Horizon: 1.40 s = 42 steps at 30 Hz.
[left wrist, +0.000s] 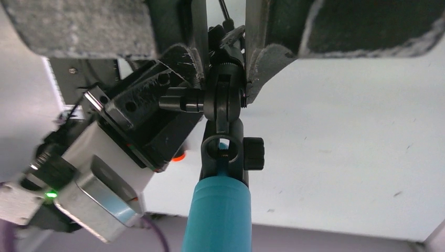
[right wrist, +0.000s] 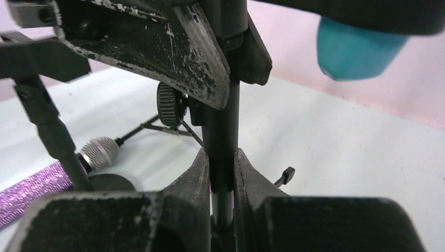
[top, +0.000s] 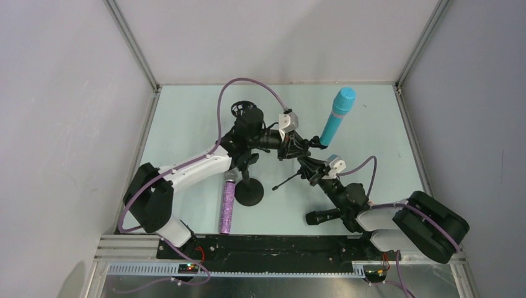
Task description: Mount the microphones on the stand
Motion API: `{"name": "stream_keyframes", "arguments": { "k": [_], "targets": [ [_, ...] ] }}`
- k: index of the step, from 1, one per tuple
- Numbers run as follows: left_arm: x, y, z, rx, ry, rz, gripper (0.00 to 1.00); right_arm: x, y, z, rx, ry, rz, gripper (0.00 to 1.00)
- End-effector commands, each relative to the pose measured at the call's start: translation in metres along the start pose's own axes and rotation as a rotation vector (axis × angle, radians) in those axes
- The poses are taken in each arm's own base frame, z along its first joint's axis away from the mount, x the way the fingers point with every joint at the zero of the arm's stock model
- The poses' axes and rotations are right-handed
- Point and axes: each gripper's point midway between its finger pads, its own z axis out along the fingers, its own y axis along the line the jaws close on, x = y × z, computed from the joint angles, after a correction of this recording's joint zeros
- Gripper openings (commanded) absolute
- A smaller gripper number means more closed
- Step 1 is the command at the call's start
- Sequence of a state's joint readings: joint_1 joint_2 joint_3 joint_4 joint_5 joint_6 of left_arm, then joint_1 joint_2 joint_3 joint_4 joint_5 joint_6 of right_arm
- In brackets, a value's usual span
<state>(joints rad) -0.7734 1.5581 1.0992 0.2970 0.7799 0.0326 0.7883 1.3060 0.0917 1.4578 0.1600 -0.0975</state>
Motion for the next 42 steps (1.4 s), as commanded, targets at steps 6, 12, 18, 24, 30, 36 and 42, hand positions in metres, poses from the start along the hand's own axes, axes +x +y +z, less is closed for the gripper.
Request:
{"name": "stream_keyframes", "arguments": {
  "k": [6, 12, 18, 24, 30, 36, 42],
  "targets": [
    [-0.118, -0.025, -0.029, 0.019, -0.271, 0.242, 0.00, 0.043, -0.032, -0.018, 0.149, 0.170, 0.020, 0.00],
    [-0.129, -0.006, -0.030, -0.198, -0.312, 0.189, 0.00, 0.041, -0.034, -0.013, 0.284, 0.157, -0.081, 0.00],
    [-0.141, 0.014, -0.046, -0.414, -0.387, 0.038, 0.00, 0.036, -0.038, -0.010, 0.463, 0.162, -0.191, 0.00],
    [-0.133, 0.019, -0.050, -0.556, -0.366, 0.030, 0.00, 0.031, -0.042, -0.007, 0.590, 0.155, -0.159, 0.00],
    [-0.127, 0.035, -0.061, -0.716, -0.333, -0.033, 0.00, 0.025, -0.047, -0.007, 0.650, 0.140, -0.130, 0.00],
    [-0.136, 0.013, -0.048, -0.564, -0.302, 0.072, 0.00, 0.027, -0.030, -0.008, 0.468, 0.119, -0.097, 0.00],
    [-0.151, -0.027, -0.036, -0.295, -0.297, 0.218, 0.00, 0.035, -0.013, -0.011, 0.250, 0.144, -0.067, 0.00]
  ]
}}
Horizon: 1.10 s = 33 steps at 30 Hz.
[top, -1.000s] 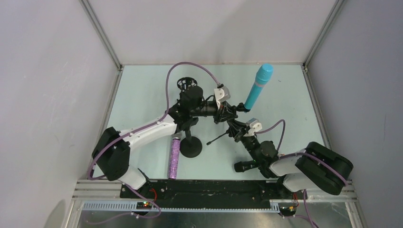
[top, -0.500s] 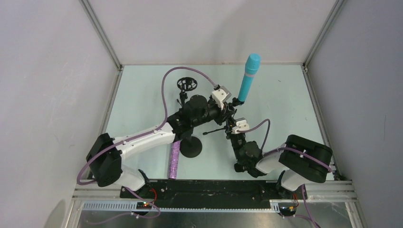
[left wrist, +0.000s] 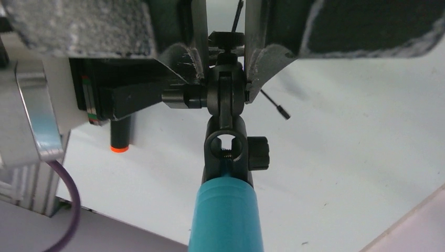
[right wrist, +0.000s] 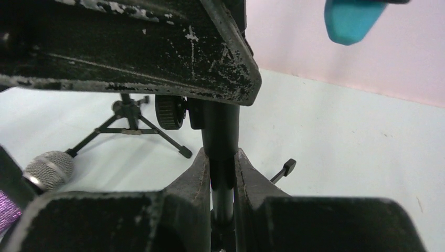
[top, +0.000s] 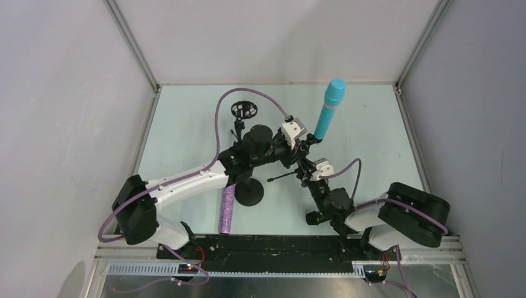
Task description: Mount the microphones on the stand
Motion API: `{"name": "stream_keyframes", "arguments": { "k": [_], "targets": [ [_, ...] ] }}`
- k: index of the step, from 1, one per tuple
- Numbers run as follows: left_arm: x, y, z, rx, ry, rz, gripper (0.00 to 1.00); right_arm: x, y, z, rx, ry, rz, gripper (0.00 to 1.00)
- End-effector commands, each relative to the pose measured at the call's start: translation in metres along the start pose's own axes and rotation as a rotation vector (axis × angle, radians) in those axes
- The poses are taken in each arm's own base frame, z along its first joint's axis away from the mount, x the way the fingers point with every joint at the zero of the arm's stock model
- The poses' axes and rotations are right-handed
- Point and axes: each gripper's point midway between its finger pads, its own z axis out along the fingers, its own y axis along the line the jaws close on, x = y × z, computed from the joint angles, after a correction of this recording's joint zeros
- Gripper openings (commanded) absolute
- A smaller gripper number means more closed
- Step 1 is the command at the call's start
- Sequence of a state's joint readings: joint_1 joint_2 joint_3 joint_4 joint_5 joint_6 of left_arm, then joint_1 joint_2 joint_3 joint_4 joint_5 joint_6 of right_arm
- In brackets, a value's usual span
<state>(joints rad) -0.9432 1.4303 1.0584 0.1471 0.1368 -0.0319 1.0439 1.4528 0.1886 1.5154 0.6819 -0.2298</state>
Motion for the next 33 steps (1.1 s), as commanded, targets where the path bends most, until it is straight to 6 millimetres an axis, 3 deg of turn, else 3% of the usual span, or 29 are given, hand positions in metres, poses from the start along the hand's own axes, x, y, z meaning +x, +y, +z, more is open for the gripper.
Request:
{"name": "stream_keyframes", "arguments": {
  "k": [1, 5, 9, 19, 26, 33],
  "targets": [
    [-0.153, -0.037, -0.056, 0.208, -0.428, 0.213, 0.00, 0.028, -0.009, -0.014, -0.095, 0.087, 0.008, 0.00],
    [-0.159, -0.055, -0.070, 0.360, -0.455, 0.306, 0.00, 0.032, -0.013, -0.016, -0.142, 0.119, 0.069, 0.00],
    [-0.170, -0.052, -0.076, 0.341, -0.479, 0.276, 0.00, 0.030, -0.031, -0.014, -0.050, 0.114, 0.057, 0.00],
    [-0.212, -0.018, -0.079, 0.048, -0.598, 0.055, 0.00, 0.017, -0.049, -0.011, 0.185, 0.071, 0.032, 0.00],
    [-0.229, -0.001, -0.081, -0.156, -0.668, -0.068, 0.00, 0.013, -0.055, -0.009, 0.312, 0.071, 0.030, 0.00],
    [-0.236, 0.005, -0.078, -0.249, -0.699, -0.143, 0.00, 0.006, -0.046, -0.006, 0.279, 0.051, -0.018, 0.00]
  ]
}}
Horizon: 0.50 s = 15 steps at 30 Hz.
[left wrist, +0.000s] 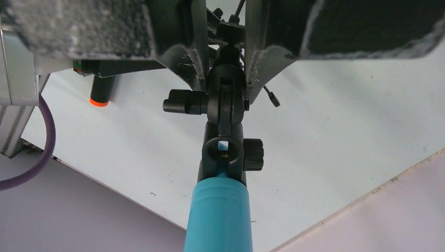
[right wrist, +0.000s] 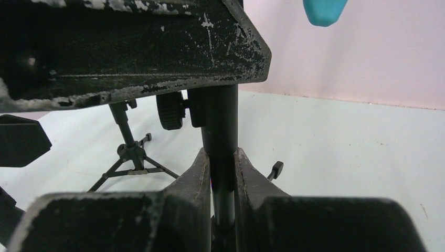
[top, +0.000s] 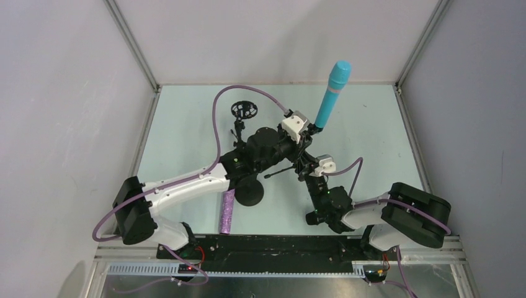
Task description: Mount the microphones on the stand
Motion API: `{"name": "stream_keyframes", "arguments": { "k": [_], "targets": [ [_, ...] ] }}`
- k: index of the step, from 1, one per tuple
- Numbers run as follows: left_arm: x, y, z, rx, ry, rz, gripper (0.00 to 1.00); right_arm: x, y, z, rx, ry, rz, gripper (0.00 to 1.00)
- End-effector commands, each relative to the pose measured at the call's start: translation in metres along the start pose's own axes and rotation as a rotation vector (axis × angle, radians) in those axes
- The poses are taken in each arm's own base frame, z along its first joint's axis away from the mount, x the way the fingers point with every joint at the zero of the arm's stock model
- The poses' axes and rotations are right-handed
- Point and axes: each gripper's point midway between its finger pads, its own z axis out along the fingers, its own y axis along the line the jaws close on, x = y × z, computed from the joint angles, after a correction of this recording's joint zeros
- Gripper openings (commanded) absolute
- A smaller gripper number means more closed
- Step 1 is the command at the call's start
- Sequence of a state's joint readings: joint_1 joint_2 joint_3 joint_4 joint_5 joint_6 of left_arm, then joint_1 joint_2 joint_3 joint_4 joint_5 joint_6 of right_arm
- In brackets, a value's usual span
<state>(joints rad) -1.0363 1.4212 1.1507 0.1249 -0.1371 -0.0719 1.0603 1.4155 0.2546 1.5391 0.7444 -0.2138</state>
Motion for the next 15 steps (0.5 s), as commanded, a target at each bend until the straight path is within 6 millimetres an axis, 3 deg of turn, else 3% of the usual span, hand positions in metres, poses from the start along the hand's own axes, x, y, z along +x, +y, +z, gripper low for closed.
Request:
{"name": "stream_keyframes", "arguments": {
  "k": [1, 4, 10, 15],
  "targets": [
    [-0.199, 0.009, -0.056, -0.059, -0.598, -0.163, 0.00, 0.035, -0.050, -0.019, 0.200, 0.118, -0.136, 0.00],
    [-0.200, -0.002, -0.059, 0.001, -0.600, -0.085, 0.00, 0.031, -0.041, -0.022, 0.102, 0.102, -0.138, 0.00],
    [-0.195, -0.042, -0.074, 0.261, -0.606, 0.103, 0.00, 0.044, -0.028, -0.030, -0.104, 0.191, -0.103, 0.00],
    [-0.189, -0.042, -0.084, 0.472, -0.568, 0.092, 0.00, 0.045, -0.049, -0.031, -0.103, 0.212, -0.043, 0.00]
  ]
}}
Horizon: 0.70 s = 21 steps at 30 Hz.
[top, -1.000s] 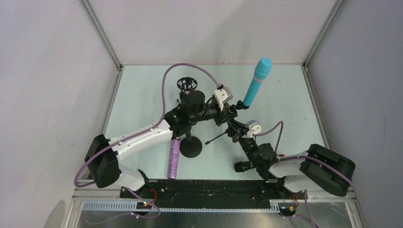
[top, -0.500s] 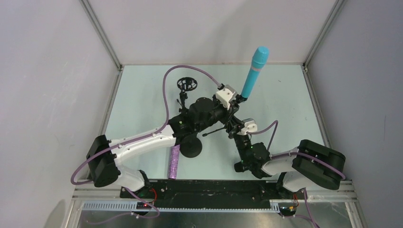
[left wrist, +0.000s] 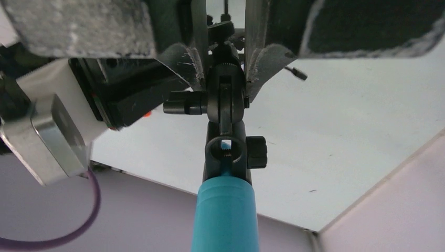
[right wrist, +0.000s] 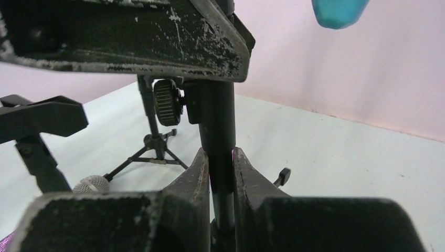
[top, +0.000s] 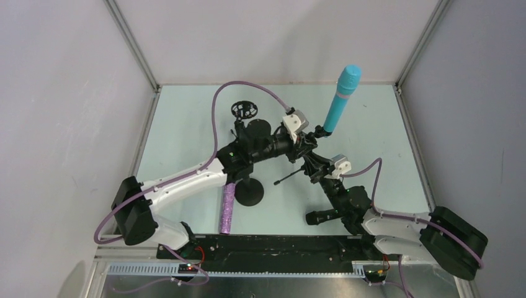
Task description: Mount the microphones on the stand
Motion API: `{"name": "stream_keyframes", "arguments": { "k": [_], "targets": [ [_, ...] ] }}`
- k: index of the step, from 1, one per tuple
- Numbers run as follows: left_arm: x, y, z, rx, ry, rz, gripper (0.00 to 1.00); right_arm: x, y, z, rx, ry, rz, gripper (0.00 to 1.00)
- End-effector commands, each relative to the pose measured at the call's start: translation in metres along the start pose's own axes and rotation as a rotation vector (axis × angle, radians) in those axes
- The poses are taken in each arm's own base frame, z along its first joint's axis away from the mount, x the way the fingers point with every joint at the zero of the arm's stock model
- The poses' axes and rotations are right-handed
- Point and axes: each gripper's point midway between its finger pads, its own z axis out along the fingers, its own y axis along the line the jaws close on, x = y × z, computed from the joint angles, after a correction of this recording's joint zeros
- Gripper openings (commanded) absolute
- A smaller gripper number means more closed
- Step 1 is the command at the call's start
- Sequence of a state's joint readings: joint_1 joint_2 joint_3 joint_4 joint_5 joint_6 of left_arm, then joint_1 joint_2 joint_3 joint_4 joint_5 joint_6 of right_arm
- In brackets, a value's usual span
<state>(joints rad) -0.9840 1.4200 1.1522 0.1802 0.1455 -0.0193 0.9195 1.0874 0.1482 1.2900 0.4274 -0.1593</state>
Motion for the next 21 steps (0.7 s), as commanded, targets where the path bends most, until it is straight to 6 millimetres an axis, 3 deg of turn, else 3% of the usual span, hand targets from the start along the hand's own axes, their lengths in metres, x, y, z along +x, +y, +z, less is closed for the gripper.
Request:
{"name": "stream_keyframes", "arguments": {
  "k": [1, 9, 14, 17, 21],
  "targets": [
    [-0.179, -0.035, -0.071, 0.291, -0.505, 0.110, 0.00, 0.066, -0.036, -0.027, 0.091, 0.242, -0.020, 0.00],
    [-0.195, -0.019, -0.074, 0.221, -0.542, 0.032, 0.00, 0.065, -0.054, -0.027, 0.222, 0.235, -0.033, 0.00],
    [-0.206, -0.007, -0.068, 0.053, -0.601, 0.009, 0.00, 0.060, -0.051, -0.024, 0.278, 0.213, -0.102, 0.00],
    [-0.213, -0.009, -0.063, -0.034, -0.630, 0.004, 0.00, 0.051, -0.044, -0.021, 0.293, 0.179, -0.145, 0.00],
    [-0.223, 0.007, -0.059, -0.161, -0.658, -0.091, 0.00, 0.046, -0.042, -0.020, 0.359, 0.160, -0.231, 0.00]
  ]
}}
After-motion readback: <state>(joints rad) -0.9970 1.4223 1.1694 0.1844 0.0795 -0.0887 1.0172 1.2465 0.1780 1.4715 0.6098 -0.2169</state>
